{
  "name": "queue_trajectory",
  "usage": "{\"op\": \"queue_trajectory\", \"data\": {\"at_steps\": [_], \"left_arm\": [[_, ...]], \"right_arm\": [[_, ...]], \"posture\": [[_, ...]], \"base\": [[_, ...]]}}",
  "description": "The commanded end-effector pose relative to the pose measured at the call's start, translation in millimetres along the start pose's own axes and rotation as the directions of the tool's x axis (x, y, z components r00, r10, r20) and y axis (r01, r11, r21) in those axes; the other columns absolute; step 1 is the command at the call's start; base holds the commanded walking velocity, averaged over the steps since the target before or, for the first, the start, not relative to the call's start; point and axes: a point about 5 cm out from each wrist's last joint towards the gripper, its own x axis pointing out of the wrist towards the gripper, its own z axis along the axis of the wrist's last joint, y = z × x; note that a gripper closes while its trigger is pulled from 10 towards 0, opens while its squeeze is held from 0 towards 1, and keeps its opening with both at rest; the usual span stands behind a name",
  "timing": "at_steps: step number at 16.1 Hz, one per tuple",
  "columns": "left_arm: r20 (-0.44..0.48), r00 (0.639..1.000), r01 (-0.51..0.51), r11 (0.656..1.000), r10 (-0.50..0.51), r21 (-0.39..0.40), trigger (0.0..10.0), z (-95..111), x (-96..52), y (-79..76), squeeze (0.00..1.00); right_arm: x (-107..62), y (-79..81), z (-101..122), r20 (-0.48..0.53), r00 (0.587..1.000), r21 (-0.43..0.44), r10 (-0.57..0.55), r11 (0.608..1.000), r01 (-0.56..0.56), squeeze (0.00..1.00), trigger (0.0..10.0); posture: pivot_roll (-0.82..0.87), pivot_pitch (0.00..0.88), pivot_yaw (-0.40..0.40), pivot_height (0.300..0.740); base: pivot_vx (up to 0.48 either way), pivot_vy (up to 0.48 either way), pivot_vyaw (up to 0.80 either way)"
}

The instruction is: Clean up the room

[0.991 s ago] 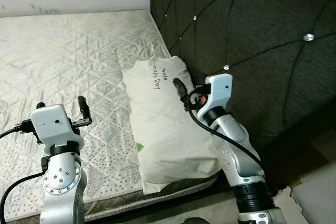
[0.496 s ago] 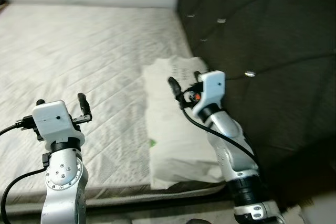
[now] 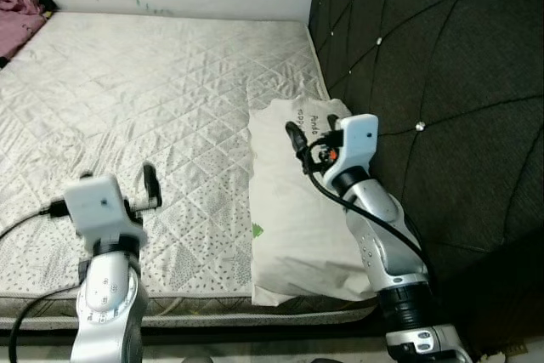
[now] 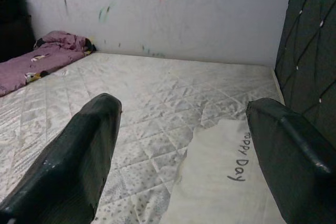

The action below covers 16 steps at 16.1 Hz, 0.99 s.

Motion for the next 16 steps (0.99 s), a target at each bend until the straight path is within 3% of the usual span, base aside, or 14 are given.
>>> {"op": "queue_trajectory", "data": {"at_steps": [1, 3, 5, 6, 7, 9, 10, 12, 15, 16], "left_arm": [[0.017, 1.0, 0.005, 1.0, -0.005, 0.012, 10.0, 3, -4.3, 3.2, 0.0], [0.016, 1.0, -0.003, 0.998, 0.002, 0.055, 10.0, 2, -12.4, 8.7, 0.0], [-0.039, 0.999, 0.016, 0.998, -0.014, 0.057, 10.0, -9, -16.3, 12.4, 0.0], [-0.069, 0.996, 0.055, 0.998, -0.053, 0.017, 10.0, -17, -11.5, 9.7, 0.0], [-0.071, 0.996, 0.064, 0.998, -0.062, 0.015, 10.0, -20, -8.9, 9.0, 0.0], [-0.054, 0.997, 0.051, 0.998, -0.048, 0.046, 10.0, -22, 0.5, 11.6, 0.0], [-0.028, 0.999, 0.038, 0.998, -0.037, 0.057, 10.0, -22, 4.2, 13.4, 0.0], [-0.017, 0.999, 0.049, 0.998, -0.048, 0.031, 10.0, -22, 9.5, 11.8, 0.0], [0.059, 0.998, -0.021, 0.995, 0.015, 0.096, 10.0, -21, 19.3, 9.6, 0.0], [0.049, 0.998, 0.021, 0.996, -0.025, 0.083, 10.0, -30, 16.1, 7.6, 0.0]], "right_arm": [[-3.0, -5.1, 6, 0.019, 0.999, -0.014, -0.027, 1.0, 0.027, 0.0, 10.0], [-12.7, -16.3, 7, 0.01, 0.998, -0.111, -0.063, 0.992, 0.063, 0.0, 10.0], [-17.1, -27.9, -5, -0.065, 0.989, -0.135, -0.132, 0.983, 0.122, 0.0, 10.0], [-12.9, -29.5, -15, -0.14, 0.98, -0.061, -0.139, 0.989, 0.132, 0.0, 10.0], [-10.4, -28.1, -17, -0.155, 0.98, -0.055, -0.126, 0.991, 0.118, 0.0, 10.0], [-2.2, -24.7, -15, -0.08, 0.989, -0.159, -0.126, 0.981, 0.112, 0.0, 10.0], [-1.1, -19.9, -20, -0.094, 0.994, -0.079, -0.057, 0.996, 0.049, 0.0, 10.0], [-1.1, -19.7, -23, -0.065, 0.997, -0.152, -0.05, 0.988, 0.04, 0.0, 10.0], [4.5, -11.6, -24, -0.043, 0.999, -0.146, 0.019, 0.989, -0.025, 0.0, 10.0], [4.8, -15.6, -27, -0.033, 0.999, -0.154, -0.006, 0.988, 0.0, 0.0, 10.0]], "posture": [[0.0, 0.0, -0.027, 0.74], [0.0, 0.0, -0.027, 0.74], [0.0, 0.0, -0.027, 0.74], [0.0, 0.0, -0.025, 0.74], [0.0, 0.0, -0.023, 0.74], [0.0, 0.0, -0.014, 0.74], [0.0, 0.0, -0.01, 0.74], [0.01, 0.0, -0.026, 0.74], [0.02, 0.0, -0.042, 0.74], [0.02, 0.0, -0.04, 0.74]], "base": [[0.0, 0.0, 0.0], [0.0, 0.0, 0.0], [0.0, 0.0, 0.0], [0.0, 0.0, 0.0], [0.0, 0.0, 0.0], [0.0, 0.0, 0.0], [0.0, 0.0, 0.0], [0.0, 0.0, 0.0], [0.0, 0.0, 0.0], [0.0, 0.0, 0.0]]}}
